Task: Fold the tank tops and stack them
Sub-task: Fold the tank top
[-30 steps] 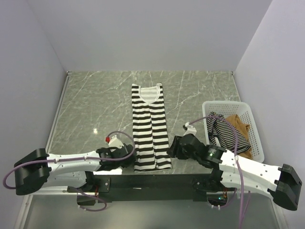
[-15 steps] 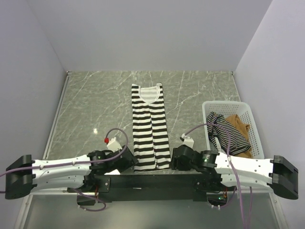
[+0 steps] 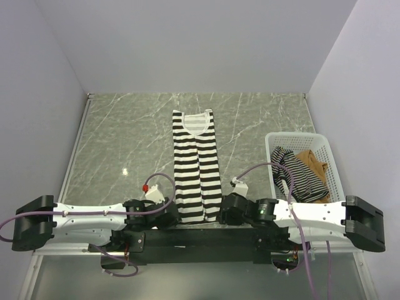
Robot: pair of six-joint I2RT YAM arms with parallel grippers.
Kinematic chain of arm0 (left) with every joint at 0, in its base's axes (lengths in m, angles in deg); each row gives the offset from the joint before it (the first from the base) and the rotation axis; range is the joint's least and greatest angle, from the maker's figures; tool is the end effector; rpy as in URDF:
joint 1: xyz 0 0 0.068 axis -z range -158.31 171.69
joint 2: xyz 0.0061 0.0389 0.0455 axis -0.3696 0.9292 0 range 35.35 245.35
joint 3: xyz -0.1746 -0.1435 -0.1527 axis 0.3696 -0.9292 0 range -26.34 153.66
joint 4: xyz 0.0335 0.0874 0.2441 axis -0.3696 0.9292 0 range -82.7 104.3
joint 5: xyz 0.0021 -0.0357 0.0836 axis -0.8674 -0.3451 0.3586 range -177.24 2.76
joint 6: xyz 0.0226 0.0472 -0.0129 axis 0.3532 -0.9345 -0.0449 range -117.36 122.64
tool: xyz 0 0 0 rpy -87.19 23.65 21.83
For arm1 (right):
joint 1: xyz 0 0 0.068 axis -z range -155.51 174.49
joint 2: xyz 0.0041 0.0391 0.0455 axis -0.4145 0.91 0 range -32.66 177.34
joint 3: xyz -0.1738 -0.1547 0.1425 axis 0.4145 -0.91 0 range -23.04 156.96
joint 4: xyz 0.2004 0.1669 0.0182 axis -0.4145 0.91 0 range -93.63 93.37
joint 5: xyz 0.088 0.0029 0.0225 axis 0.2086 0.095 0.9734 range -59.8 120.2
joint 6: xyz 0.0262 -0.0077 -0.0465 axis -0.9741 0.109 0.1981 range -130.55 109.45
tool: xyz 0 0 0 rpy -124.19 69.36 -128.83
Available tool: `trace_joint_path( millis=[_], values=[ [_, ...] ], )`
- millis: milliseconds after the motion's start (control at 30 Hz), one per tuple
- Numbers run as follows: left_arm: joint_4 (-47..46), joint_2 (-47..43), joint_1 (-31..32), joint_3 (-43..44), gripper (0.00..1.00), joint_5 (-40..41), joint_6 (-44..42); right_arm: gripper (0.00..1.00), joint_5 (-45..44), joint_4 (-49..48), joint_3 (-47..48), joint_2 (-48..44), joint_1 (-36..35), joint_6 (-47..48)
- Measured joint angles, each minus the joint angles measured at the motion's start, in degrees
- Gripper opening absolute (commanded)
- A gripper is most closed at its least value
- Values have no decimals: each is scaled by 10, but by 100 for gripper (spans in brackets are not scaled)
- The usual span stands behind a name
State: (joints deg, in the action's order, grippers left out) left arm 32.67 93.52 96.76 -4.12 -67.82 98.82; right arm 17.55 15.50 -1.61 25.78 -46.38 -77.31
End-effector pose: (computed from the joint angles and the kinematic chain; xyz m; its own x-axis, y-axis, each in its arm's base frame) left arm 0.0541 -0.1573 0.1481 -0.8408 -0.4861 -0.2384 -0.3183 0.8001 -0.5085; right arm 0.0643 0.1619 0.1487 -0.9177 0.0902 -0.3869 -0.0979 0.8925 0.4402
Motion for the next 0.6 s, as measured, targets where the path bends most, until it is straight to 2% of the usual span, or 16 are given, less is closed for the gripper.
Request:
trace_joint_path(
  millis=[200,400,500,600],
  values=[
    [10,2,3,0,28,0,10,56,-12,-4,4,3,-19,-12],
    [9,9,5,-1,5,-5,12,64,-23,68,0,-79,-32,-31],
    [5,10,5,-1,1,-6,10,65,-38,100,0,-122,-32,-44],
    [0,13,6,-1,1,-7,9,60,-48,116,-1,-134,-26,-51]
  ],
)
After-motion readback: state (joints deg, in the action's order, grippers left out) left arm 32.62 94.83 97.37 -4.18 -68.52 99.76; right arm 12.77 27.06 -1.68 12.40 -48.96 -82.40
